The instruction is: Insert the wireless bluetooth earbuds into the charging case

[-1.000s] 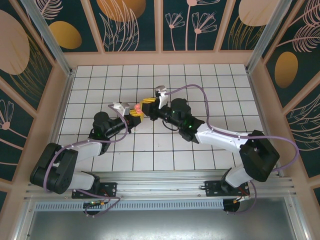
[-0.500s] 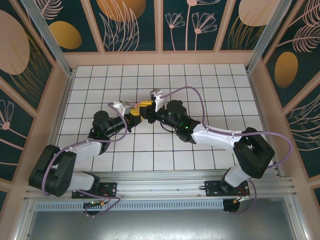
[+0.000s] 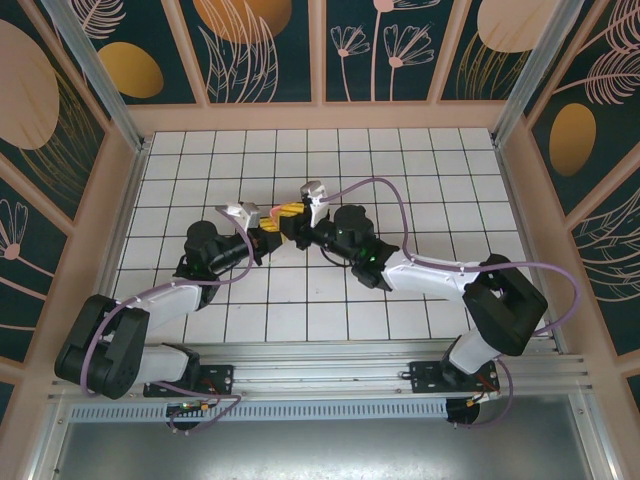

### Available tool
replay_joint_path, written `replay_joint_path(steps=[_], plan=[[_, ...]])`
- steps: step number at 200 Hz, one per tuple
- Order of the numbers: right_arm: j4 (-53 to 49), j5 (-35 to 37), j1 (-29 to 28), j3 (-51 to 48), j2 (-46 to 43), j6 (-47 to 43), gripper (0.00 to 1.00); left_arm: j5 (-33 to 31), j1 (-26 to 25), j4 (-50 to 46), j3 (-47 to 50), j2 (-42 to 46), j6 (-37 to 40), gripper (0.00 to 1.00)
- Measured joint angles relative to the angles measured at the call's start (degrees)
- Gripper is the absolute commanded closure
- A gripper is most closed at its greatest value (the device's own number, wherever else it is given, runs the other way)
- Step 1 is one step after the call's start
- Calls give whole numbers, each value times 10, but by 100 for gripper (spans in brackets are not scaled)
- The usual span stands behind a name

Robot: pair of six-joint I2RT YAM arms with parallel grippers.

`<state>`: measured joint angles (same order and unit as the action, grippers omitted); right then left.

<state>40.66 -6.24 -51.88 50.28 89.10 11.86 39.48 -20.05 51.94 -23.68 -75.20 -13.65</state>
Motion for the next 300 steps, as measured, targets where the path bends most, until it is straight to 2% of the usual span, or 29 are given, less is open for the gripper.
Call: replay_joint_path(steps=[198,300], plan=[[42,15,-13,-2,0,-11,78,1,2,-8,0,32,1,82],[39,99,-50,-19,-13,-103,78,8,0,-42,0,57,7,81]])
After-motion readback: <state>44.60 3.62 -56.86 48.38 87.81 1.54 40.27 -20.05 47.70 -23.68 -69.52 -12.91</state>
